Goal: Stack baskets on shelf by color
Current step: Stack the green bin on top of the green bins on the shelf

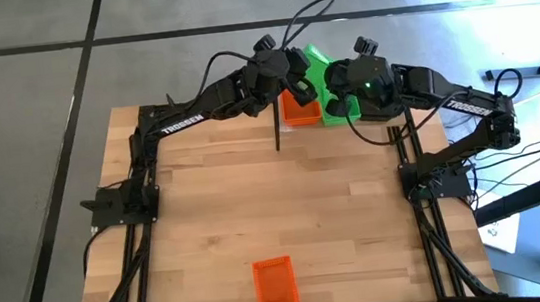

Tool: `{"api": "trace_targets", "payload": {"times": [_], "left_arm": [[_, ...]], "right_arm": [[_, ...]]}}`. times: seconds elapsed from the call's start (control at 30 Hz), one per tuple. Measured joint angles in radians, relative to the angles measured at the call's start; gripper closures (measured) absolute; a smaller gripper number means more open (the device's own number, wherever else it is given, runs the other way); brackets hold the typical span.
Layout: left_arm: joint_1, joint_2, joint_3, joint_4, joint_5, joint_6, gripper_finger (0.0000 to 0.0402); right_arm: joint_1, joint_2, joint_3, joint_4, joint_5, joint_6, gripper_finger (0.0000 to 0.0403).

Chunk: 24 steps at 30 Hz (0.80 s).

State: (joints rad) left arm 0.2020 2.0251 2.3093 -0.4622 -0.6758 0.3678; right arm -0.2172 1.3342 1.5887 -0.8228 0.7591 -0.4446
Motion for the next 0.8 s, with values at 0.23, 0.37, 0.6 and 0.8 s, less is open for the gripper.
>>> {"api": "trace_targets", "payload": {"times": [0.23,0.37,0.6,0.8], "left_arm": [[-0.001,0.0,0.0,0.0,-0.003,0.004,0.0401],[-0.002,0.0,0.0,0.0,-0.014,0.032,0.0393],[-0.005,0.0,0.0,0.0,-0.01,0.029,0.0349],[-0.041,-0.001,0.0,0.008,-0.143,0.044,0.0341]], "right_arm": [[0.0,0.0,0.0,-0.001,0.0,-0.001,0.0396],[0.0,0.0,0.0,-0.003,-0.002,-0.001,0.0397],[0.0,0.001,0.0,-0.007,0.001,-0.005,0.0399],[-0.01,0.003,-0.002,-0.037,0.035,0.015,0.0399]]}}
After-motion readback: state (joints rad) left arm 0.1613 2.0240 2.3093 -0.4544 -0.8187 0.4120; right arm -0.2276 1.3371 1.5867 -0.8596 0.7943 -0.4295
